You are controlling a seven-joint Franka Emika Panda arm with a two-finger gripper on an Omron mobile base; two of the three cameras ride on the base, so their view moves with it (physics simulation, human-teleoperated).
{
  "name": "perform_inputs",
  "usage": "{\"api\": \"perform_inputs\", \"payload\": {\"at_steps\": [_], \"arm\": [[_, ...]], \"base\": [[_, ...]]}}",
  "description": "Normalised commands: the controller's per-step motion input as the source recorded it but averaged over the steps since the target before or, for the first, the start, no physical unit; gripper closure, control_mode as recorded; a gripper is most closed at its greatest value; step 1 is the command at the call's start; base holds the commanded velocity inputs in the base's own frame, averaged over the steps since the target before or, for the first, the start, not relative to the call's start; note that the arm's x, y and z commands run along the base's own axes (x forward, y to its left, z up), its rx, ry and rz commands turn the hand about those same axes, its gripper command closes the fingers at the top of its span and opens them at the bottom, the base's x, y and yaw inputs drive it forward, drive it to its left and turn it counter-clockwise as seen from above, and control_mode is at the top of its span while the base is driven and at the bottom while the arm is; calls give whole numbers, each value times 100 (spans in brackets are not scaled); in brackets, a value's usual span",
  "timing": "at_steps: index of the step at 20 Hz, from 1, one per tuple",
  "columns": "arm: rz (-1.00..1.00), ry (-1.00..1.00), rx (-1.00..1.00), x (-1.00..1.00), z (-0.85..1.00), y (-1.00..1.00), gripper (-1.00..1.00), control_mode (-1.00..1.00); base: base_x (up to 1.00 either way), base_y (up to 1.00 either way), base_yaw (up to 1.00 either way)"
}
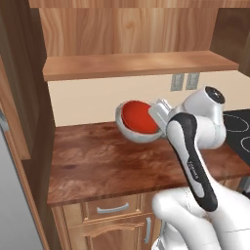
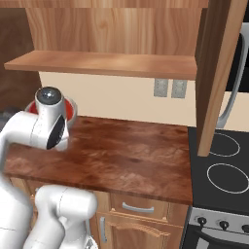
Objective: Pick up the bowls on the counter and stack them on top of one another in the open cabinet. Place the smaller bowl on top of the larger bowl.
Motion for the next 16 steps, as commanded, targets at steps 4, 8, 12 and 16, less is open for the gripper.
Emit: {"api": "perform_inputs", "payload": {"at_steps": [4,8,12,16], "arm": [[0,-2,4,-53,100,-17,100,-100],[0,0,3,-57,100,-23,100,-100],[0,0,1,-59,100,-25,100,-100],[0,-1,1,-53,99,-21,100,-100]], "base": [[0,0,0],[0,0,0],[0,0,0],[0,0,0]]}}
